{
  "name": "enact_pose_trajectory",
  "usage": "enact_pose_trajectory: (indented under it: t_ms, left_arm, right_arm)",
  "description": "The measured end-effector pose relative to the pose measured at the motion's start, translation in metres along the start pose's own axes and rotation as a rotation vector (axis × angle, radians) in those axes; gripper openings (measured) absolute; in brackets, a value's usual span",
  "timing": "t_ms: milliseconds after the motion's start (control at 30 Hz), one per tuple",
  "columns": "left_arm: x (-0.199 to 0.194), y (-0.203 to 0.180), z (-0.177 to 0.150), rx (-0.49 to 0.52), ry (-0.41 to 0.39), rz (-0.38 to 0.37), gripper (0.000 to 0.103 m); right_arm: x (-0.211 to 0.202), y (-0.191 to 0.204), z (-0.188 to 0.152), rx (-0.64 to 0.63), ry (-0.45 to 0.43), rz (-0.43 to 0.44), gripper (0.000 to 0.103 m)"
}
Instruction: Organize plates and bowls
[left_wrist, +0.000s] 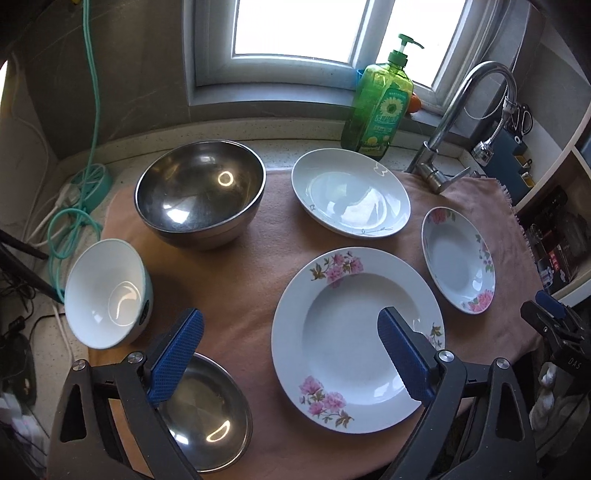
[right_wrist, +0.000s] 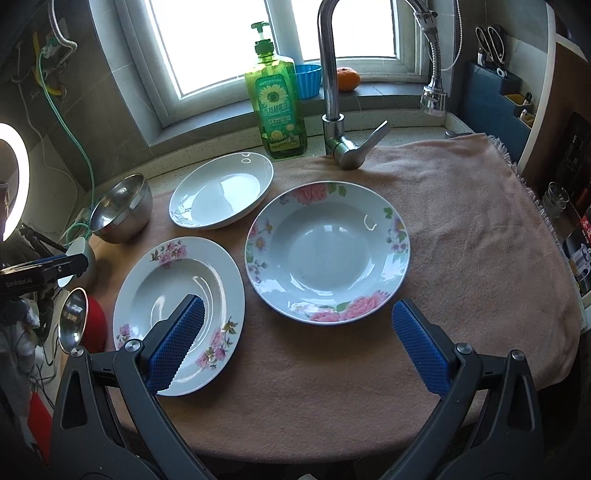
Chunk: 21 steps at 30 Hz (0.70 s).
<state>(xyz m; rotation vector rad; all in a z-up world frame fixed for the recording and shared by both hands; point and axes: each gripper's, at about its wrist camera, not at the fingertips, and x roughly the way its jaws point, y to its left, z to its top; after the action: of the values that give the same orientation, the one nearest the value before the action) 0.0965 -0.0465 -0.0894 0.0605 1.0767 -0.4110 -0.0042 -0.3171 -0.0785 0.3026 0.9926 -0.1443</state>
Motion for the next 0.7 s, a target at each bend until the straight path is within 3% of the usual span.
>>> enact_pose_trajectory:
  t_ms: [167, 300, 433, 700]
  left_arm:
    - [0.020, 0.001, 0.009, 0.041, 0.079, -0.018, 0.080]
    - [0.034, 0.005, 0.014, 0.052, 0.122, -0.028, 0.071]
    - [0.047, 0.011, 0.017, 0.005, 0.183, -0.094, 0.059]
    - [0.068, 0.014, 0.022, -0.037, 0.238, -0.136, 0.055]
  right_arm:
    - [0.017, 0.000, -0.014, 0.035, 0.069, 0.056, 0.102]
    - [0.032, -0.009, -0.022, 0.115, 0.146, 0.136, 0.090]
    - [0.041, -0.011, -0.028, 0.149, 0.186, 0.178, 0.085]
    - [0.061, -0.004, -0.036, 0.173, 0.254, 0.240, 0.064]
